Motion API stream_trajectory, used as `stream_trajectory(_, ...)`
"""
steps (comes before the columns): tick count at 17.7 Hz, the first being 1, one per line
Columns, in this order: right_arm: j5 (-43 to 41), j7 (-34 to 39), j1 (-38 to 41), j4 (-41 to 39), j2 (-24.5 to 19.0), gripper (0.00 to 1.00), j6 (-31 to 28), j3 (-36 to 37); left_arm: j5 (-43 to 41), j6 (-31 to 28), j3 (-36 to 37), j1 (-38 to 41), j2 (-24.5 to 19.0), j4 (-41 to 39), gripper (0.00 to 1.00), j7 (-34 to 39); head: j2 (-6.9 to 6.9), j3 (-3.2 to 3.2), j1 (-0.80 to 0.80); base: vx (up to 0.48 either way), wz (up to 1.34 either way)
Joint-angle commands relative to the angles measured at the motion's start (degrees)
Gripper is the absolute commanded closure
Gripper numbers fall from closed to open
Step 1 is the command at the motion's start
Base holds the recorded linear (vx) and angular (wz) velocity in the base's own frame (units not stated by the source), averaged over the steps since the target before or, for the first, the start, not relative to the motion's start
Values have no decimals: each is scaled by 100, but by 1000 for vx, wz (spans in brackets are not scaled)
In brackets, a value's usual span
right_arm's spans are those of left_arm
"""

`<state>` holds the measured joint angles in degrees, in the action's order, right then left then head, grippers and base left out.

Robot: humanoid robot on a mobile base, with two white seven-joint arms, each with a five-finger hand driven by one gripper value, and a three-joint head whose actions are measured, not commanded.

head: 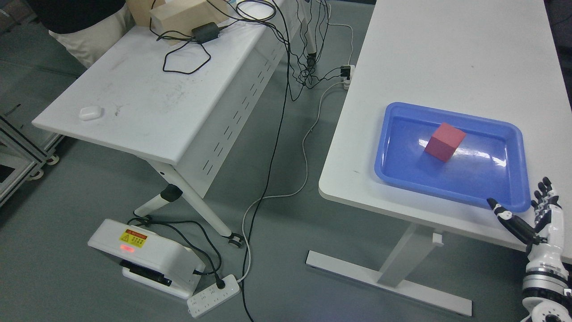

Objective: Pick pink block from left shelf to tray

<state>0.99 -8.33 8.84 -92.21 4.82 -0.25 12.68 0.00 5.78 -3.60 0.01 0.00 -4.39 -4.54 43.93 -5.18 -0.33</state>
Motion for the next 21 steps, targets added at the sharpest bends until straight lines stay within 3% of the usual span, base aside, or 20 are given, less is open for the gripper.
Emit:
stream_trajectory(1, -283, 7, -5, 2, -16, 0, 25, 138, -9, 2, 0, 52, -100, 0, 0, -3, 0, 0, 0, -93, 33)
stream_trajectory(21, -327, 7, -40, 2, -34, 0, 25, 173, -9, 2, 0, 52, -100, 0, 0, -3, 0, 0, 0, -94, -144)
